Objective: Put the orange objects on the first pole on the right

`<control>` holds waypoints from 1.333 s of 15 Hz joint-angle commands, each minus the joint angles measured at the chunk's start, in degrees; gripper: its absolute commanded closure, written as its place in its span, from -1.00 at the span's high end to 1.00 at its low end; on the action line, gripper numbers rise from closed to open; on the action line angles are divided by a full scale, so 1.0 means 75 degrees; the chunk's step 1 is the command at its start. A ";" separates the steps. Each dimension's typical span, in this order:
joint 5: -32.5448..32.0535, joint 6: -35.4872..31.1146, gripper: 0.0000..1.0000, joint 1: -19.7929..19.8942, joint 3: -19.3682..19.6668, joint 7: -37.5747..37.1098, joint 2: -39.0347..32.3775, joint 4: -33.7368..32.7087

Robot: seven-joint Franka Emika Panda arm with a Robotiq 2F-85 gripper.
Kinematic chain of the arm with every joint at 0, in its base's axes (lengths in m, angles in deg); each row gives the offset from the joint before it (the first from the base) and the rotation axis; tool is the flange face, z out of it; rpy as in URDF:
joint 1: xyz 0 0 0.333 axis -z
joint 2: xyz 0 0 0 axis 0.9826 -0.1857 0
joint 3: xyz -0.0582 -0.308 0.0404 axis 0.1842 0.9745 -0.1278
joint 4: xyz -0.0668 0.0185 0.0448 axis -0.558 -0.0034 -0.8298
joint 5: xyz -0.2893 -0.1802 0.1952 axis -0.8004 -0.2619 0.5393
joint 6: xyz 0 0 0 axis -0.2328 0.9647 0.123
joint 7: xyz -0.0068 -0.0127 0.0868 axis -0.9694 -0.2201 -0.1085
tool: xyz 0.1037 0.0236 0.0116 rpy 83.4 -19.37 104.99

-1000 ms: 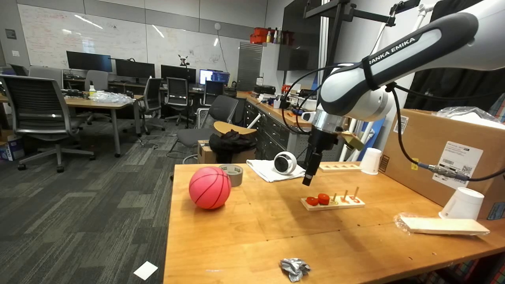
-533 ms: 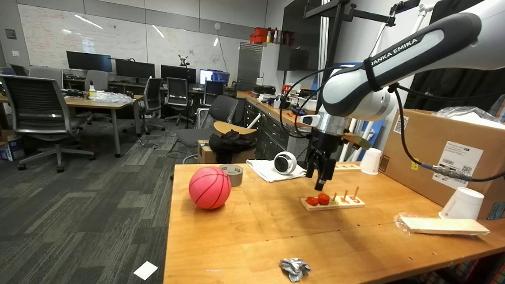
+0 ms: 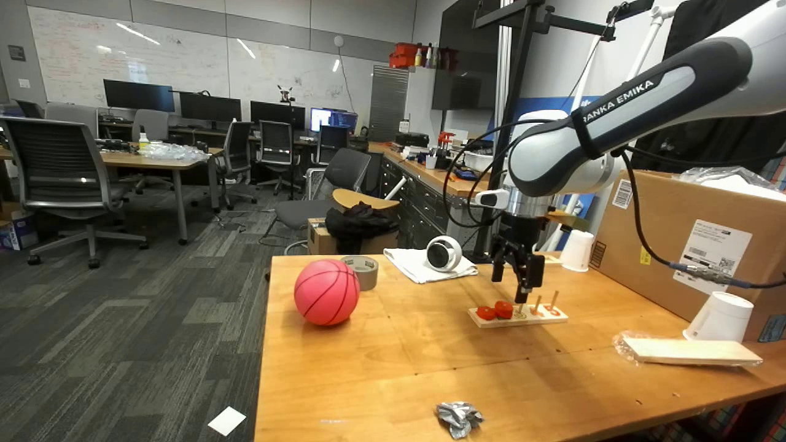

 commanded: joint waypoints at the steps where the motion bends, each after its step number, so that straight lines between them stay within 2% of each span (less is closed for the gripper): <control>1: -0.0069 -0.0480 1.00 -0.0181 0.0184 0.0018 0.0312 0.0459; 10: -0.0086 -0.1218 1.00 -0.0252 0.0227 -0.0297 0.0272 0.1001; 11: -0.0094 -0.1246 0.83 -0.0254 0.0236 -0.0333 0.0276 0.1025; 12: -0.0125 -0.1300 0.83 -0.0261 0.0251 -0.0380 0.0278 0.1047; 13: -0.0129 -0.1331 0.64 -0.0260 0.0260 -0.0411 0.0283 0.1058; 14: -0.0153 -0.1357 0.70 -0.0266 0.0276 -0.0451 0.0281 0.1063; 15: -0.0179 -0.1380 0.54 -0.0276 0.0295 -0.0505 0.0273 0.1060; 16: -0.0174 -0.1395 0.17 -0.0276 0.0306 -0.0546 0.0272 0.1054; 17: -0.0175 -0.1426 0.05 -0.0278 0.0315 -0.0592 0.0270 0.1059; 18: -0.0181 -0.1460 0.03 -0.0281 0.0322 -0.0630 0.0267 0.1066; 20: -0.0199 -0.1483 -0.29 -0.0289 0.0338 -0.0724 0.0260 0.1066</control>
